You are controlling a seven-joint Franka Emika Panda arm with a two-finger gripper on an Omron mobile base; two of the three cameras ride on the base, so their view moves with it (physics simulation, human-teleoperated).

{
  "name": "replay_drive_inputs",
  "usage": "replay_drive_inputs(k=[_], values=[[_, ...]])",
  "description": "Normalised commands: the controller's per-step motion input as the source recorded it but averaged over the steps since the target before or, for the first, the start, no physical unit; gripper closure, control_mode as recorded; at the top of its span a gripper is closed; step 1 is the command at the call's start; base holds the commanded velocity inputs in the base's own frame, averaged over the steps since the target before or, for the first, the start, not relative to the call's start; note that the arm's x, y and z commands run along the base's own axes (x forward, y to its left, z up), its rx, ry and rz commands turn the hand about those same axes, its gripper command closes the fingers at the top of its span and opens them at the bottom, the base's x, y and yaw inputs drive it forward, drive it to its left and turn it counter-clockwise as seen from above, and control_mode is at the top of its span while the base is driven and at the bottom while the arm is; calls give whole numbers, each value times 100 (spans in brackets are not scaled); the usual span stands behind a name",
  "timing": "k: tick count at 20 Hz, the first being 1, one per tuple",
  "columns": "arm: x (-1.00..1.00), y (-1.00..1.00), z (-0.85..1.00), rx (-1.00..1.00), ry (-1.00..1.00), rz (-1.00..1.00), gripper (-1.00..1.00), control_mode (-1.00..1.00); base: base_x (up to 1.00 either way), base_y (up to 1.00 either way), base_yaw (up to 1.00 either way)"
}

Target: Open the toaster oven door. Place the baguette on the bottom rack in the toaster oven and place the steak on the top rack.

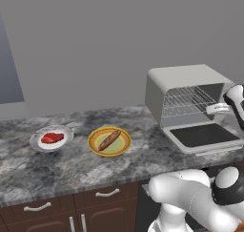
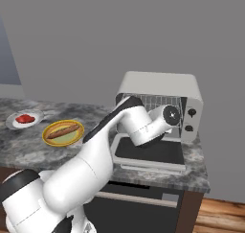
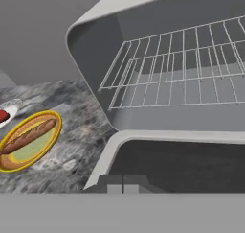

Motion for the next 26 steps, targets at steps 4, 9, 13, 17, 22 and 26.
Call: replay_drive_inputs(k=[4,9,13,17,22,26], values=[[21,19,0,1,0,0,100,-100,0,0,0],[28,17,-3,0,0,0,100,-100,0,0,0],[24,1,-21,0,0,0,100,-100,0,0,0],[30,2,-22,0,0,0,100,-100,0,0,0],[29,0,-12,0,0,0,100,-100,0,0,0],[28,0,-13,0,0,0,100,-100,0,0,0]])
